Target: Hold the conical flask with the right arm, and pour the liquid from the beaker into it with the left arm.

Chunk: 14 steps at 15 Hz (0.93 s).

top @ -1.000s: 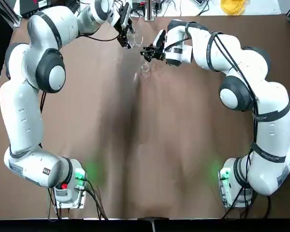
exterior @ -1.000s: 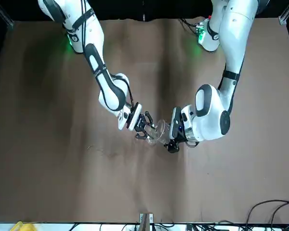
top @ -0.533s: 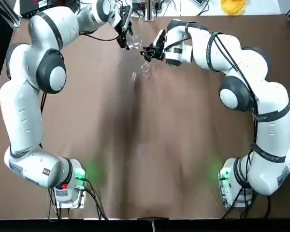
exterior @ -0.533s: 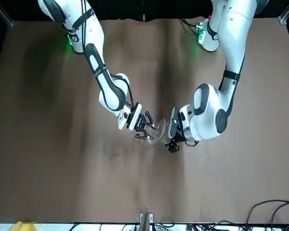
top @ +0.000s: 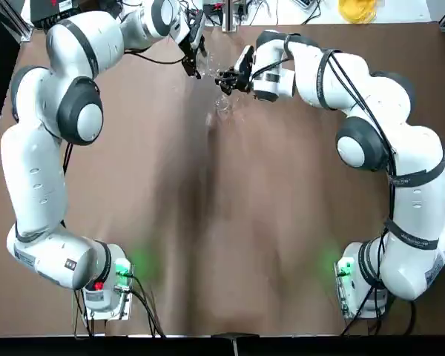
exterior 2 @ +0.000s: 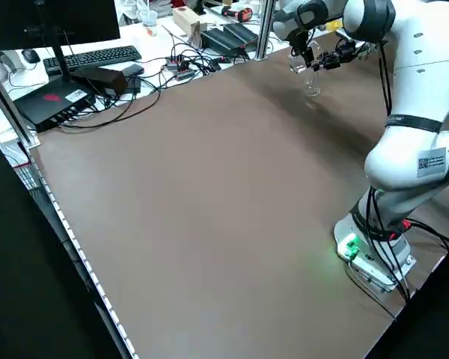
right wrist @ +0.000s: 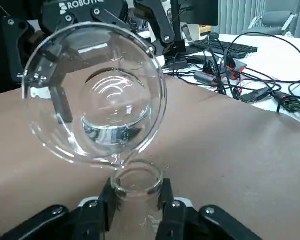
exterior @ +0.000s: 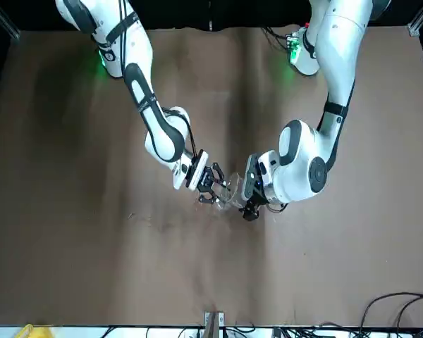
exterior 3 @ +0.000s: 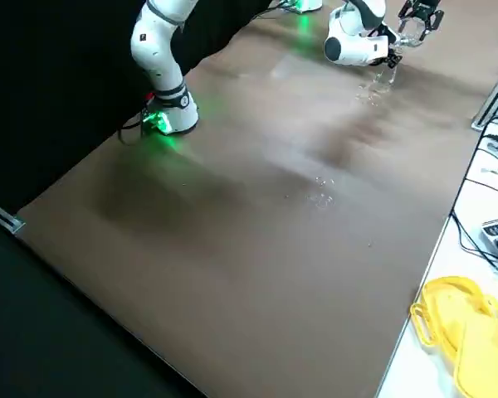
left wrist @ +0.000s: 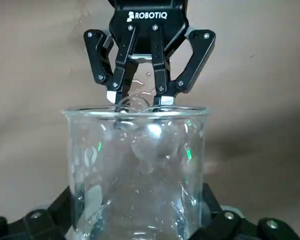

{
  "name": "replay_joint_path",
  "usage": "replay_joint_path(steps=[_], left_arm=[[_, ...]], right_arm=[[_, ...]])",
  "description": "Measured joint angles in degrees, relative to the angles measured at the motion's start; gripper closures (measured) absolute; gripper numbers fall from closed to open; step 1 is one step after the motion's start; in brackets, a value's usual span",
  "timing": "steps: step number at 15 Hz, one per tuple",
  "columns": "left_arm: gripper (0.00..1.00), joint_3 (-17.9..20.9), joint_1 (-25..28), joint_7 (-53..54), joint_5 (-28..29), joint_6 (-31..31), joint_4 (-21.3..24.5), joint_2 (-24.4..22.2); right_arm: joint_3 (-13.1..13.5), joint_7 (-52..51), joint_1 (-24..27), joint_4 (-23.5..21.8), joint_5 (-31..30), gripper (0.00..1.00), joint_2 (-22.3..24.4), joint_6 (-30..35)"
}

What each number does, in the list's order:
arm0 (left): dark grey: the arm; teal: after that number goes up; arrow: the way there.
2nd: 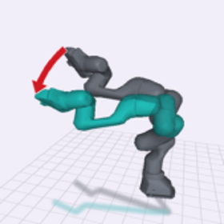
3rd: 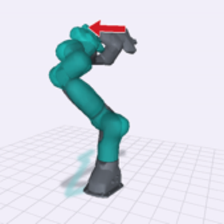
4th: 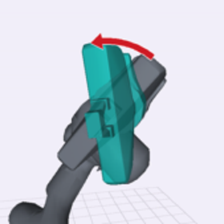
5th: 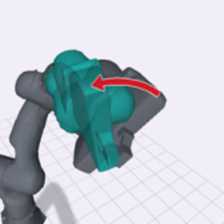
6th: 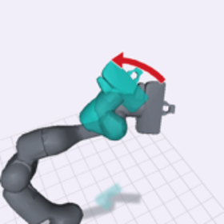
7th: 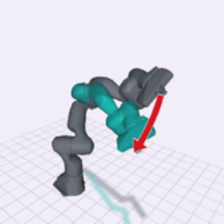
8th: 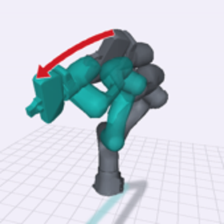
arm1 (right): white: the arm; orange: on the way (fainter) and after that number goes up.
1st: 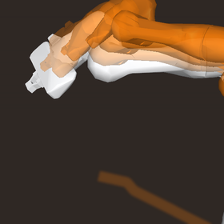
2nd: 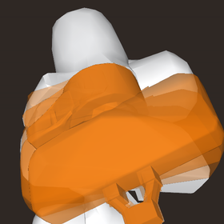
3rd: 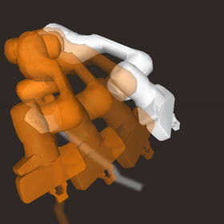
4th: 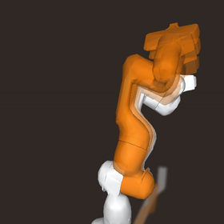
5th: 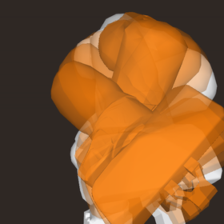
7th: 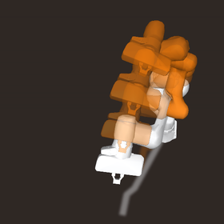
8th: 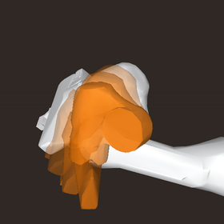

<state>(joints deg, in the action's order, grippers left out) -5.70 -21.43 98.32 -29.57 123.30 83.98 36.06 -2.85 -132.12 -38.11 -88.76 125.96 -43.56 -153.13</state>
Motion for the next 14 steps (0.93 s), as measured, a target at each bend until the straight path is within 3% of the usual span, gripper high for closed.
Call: replay_joint_path(steps=[14], left_arm=[[0.02,0.05,-0.81,-6.18,5.98,0.13,-0.04,0.0]], right_arm=[[0.0,0.04,-0.45,0.04,0.04,0.61,-0.2,-0.31]])
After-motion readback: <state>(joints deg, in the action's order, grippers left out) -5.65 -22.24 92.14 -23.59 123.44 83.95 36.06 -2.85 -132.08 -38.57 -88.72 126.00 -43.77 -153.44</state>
